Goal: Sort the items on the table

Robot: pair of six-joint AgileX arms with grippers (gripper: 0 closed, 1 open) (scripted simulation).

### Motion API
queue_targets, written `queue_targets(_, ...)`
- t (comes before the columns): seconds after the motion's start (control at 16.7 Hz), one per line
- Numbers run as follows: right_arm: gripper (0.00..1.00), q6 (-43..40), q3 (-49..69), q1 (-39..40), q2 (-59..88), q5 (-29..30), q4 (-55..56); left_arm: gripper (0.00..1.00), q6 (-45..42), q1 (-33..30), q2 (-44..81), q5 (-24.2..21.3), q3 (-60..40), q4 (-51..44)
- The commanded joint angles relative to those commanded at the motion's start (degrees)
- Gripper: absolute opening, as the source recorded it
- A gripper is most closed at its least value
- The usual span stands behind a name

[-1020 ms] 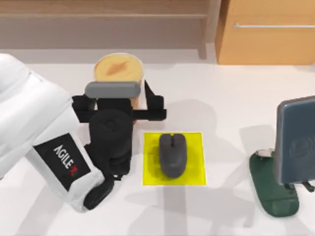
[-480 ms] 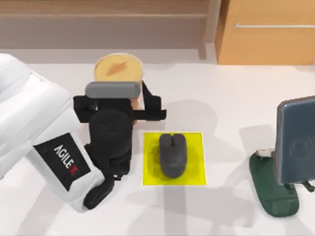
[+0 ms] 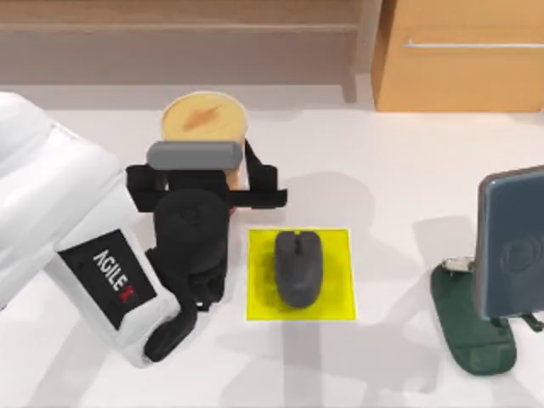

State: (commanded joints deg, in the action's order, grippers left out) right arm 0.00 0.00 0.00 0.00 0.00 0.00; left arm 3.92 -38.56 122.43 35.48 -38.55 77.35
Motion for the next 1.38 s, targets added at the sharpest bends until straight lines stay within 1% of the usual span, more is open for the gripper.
queue_targets(0.3, 1.0, 0.0, 0.0, 0.0, 0.0, 0.0, 0.0, 0.0, -0.08, -0.11, -0.2, 0.01, 0.05, -0.16)
queue_targets(0.54, 1.0, 0.0, 0.0, 0.0, 0.0, 0.0, 0.0, 0.0, -0.1, -0.11, -2.5, 0.04, 0.15, -2.35)
queue_targets(0.84, 1.0, 0.0, 0.0, 0.0, 0.0, 0.0, 0.0, 0.0, -0.18, -0.15, -2.92, 0.07, -0.48, -2.01)
queue_targets(1.08, 1.0, 0.0, 0.0, 0.0, 0.0, 0.0, 0.0, 0.0, -0.2, -0.56, -5.52, 0.01, -7.54, -3.94)
queue_targets(1.38, 1.0, 0.0, 0.0, 0.0, 0.0, 0.0, 0.0, 0.0, -0.35, -0.65, -6.79, -0.36, -22.78, -13.34)
